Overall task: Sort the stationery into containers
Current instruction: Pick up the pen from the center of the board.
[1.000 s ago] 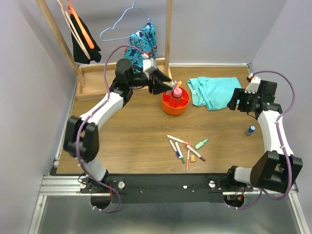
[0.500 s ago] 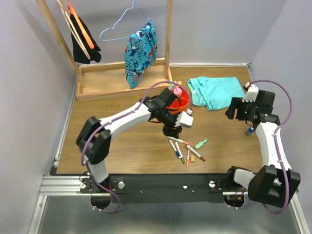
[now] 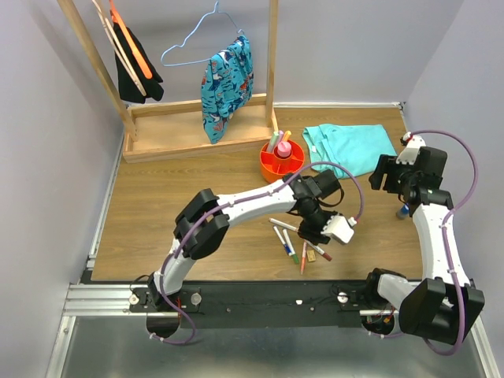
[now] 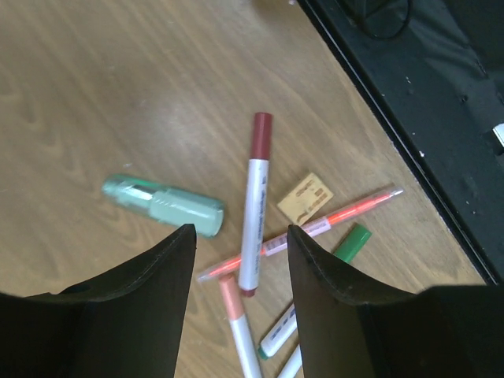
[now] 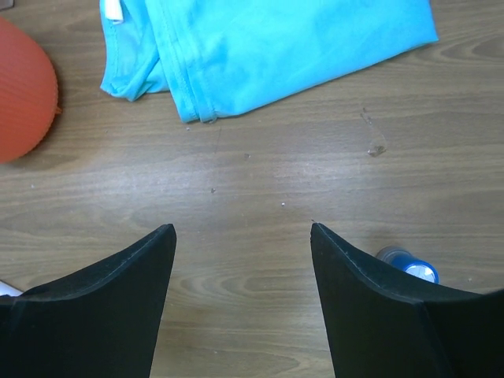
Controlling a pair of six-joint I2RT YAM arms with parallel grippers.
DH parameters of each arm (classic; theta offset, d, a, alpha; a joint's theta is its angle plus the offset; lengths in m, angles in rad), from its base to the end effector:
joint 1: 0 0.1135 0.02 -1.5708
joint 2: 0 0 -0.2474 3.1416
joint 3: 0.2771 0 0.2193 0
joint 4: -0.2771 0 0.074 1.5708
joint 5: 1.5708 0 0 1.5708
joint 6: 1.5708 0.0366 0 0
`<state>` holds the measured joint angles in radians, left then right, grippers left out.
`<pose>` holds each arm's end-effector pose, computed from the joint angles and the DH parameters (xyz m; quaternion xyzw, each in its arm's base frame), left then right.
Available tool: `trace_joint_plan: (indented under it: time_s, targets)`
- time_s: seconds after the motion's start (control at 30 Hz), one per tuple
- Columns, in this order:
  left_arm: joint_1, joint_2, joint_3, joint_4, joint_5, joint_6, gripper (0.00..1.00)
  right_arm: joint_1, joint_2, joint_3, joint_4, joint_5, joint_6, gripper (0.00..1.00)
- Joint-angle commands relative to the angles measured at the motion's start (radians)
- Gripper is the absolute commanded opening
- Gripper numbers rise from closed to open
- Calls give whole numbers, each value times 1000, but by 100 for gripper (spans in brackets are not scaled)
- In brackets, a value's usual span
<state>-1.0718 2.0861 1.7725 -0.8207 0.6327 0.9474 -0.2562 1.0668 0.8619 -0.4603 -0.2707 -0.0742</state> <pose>0.1747 -0.3658 0.2270 0.8214 0.4368 -0.3159 0.1865 0.2010 -0.0425 0.2785 0.0222 0.8927 0.0484 0.4475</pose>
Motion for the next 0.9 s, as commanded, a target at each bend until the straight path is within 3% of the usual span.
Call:
trace_joint_plan:
  time_s: [0.0,0.33,0.87]
  targets:
    - [-30,54,53,-103,-42,53,59,14,-41,-17,32,74,50,77]
    - [-82,137,61,-35,-57,18,57,54,-82,3,35,208,71,79]
    - [-97,230,134,-1,-38,-32,52,64,-88,2,49,246,125,79]
